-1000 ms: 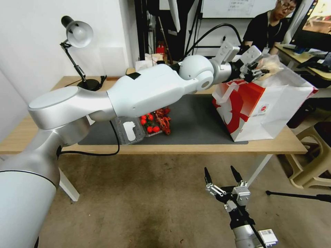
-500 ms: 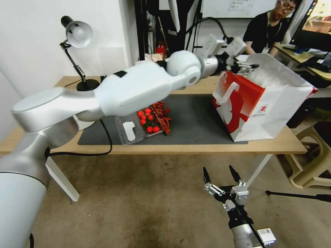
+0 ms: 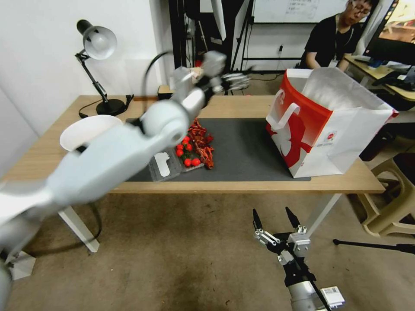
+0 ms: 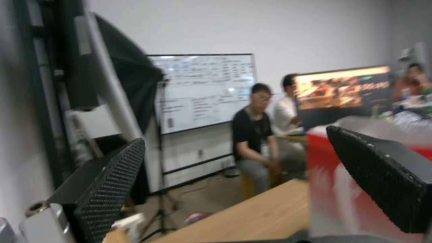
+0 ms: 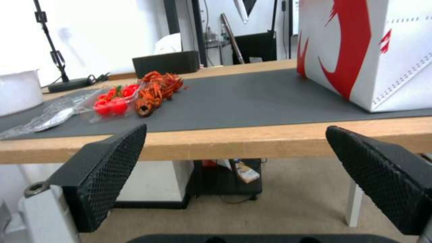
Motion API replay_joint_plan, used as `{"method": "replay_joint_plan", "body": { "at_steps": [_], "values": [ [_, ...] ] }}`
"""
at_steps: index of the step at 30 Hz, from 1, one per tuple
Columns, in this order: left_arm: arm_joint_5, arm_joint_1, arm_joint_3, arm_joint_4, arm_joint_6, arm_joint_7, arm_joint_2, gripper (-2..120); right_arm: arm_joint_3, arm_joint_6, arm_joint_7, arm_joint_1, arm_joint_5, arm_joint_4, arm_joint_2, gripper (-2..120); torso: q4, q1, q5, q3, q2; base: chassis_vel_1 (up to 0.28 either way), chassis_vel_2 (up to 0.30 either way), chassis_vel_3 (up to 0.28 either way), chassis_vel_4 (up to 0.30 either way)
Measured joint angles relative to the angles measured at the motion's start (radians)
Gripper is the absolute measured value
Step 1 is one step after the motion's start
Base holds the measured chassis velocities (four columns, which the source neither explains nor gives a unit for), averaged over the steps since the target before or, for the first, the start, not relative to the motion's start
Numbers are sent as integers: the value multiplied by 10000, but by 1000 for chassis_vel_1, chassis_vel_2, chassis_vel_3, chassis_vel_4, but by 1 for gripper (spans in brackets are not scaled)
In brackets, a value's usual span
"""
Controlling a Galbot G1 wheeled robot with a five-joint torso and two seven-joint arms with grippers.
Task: Pick up the trash from the table and place it into the takeout bag.
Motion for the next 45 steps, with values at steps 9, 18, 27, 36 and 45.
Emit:
{"method": "replay_joint_plan", "body": {
  "at_steps": [9,18,27,36,45],
  "values": [
    [2231,6558,-4388,-2806,-1408,-529,3078,100,-24,-17,15,166,96,49,-319,100,3,-1,11,-2,1,0,0,0,0],
    [3479,10084,-6466,-2817,-2249,-1399,2813,100,180,66,52,-132,-56,199,-166,100,-8,-1,-3,0,1,0,0,0,0],
    [4870,13862,-9080,-3037,-3114,-1518,1704,100,380,-199,261,-236,-47,614,-152,100,5,-1,3,-1,1,0,0,0,0],
    [5321,16788,-10853,-3334,-4054,-1242,1155,100,588,-140,256,-231,37,566,-175,100,2,-1,4,0,1,0,0,0,0],
    [5313,18210,-11482,-3092,-5036,-626,800,100,1007,-50,-143,-81,469,498,-307,100,0,-1,5,0,0,0,0,0,0]
  ]
}}
